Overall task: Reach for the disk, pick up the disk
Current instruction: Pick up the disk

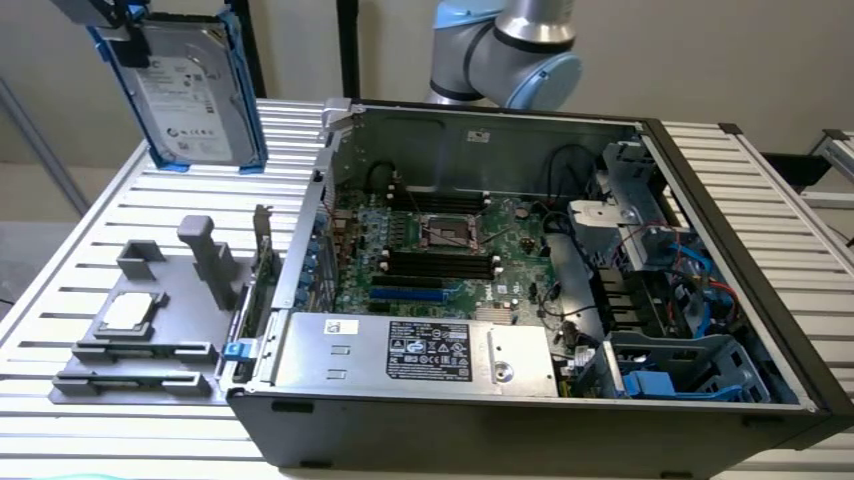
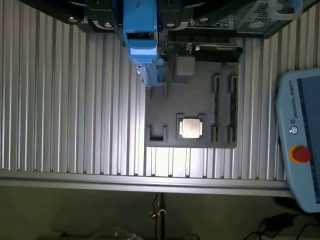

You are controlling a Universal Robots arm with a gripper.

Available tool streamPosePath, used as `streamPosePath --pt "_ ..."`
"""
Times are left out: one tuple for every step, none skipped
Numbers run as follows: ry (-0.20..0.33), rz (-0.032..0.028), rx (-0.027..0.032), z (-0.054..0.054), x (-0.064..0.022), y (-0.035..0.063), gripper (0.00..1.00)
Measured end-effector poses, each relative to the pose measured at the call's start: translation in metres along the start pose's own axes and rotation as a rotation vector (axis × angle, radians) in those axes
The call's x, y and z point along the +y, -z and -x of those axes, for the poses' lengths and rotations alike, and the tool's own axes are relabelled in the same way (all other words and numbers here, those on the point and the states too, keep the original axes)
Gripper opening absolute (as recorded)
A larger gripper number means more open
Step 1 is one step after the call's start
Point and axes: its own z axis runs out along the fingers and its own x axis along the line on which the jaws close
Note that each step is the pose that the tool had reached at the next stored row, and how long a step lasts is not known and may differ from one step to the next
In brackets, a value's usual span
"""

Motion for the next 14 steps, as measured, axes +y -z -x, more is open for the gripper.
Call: streamPosePath --pt "0.000 0.0004 -0.0013 0.000 -0.0046 0.0041 0.33" --pt "0.000 0.0006 -0.0027 -0.001 -0.0090 0.0079 0.33" --pt "0.000 0.0008 -0.0042 -0.001 -0.0135 0.0116 0.33" --pt "0.000 0.0013 -0.0060 -0.002 -0.0181 0.0154 0.33" --pt "0.000 0.0017 -0.0079 -0.002 -0.0225 0.0187 0.33" --pt "0.000 0.0021 -0.0102 -0.003 -0.0272 0.0222 0.33" --pt "0.000 0.0026 -0.0125 -0.003 -0.0315 0.0252 0.33" --pt "0.000 0.0031 -0.0153 -0.003 -0.0361 0.0279 0.33" --pt "0.000 0.0034 -0.0186 -0.004 -0.0407 0.0303 0.33" --pt "0.000 0.0036 -0.0220 -0.004 -0.0452 0.0320 0.33" --pt "0.000 0.0037 -0.0254 -0.004 -0.0496 0.0332 0.33" --pt "0.000 0.0040 -0.0285 -0.005 -0.0541 0.0344 0.33" --pt "0.000 0.0041 -0.0316 -0.005 -0.0588 0.0354 0.33" --pt "0.000 0.0042 -0.0343 -0.006 -0.0632 0.0361 0.33"
